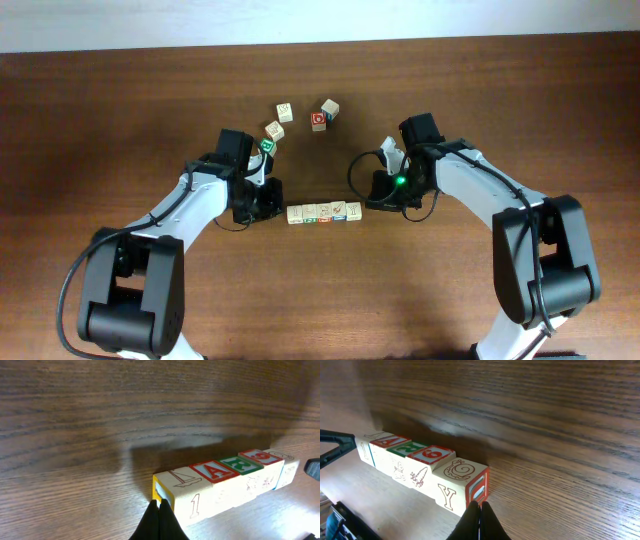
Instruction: Rotate 5 blocks
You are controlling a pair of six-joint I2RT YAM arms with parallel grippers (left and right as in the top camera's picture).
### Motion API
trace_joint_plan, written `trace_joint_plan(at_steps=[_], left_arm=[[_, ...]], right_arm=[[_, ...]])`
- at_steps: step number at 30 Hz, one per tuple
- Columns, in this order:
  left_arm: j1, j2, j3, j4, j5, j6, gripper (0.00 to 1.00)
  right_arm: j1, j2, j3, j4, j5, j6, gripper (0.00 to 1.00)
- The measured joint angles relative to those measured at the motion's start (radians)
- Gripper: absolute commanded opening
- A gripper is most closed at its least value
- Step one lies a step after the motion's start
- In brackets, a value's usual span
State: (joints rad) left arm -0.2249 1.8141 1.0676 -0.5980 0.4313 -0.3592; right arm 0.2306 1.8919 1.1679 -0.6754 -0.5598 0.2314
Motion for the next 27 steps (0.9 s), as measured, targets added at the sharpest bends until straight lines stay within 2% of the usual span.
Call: trace_joint_plan(at_steps=[10,14,17,20,27], left_arm=[[-0.049,0.000,0.000,-0.006,0.003,0.000,0.00],[-0.049,0.000,0.000,-0.007,0.003,0.000,0.00],[-0.049,0.000,0.000,-0.010,0.003,0.000,0.00],[-0.049,0.000,0.000,-0.011,0.003,0.000,0.00],[-0.047,0.000,0.000,-0.011,-0.017,0.000,0.00]], right_arm=[[0.031,0.000,0.000,0.011,0.000,0.000,0.04],[0.010,-0.002,0.066,-0.089,0.029,-0.057,0.04],[-0.004,0.001,0.072,-0.094,0.077,-0.071,0.04],[0.000,0.062,0.072,-0.095,0.084,-0.054,0.04],[0.061,0.063,0.072,-0.096,0.107,0.012,0.04]])
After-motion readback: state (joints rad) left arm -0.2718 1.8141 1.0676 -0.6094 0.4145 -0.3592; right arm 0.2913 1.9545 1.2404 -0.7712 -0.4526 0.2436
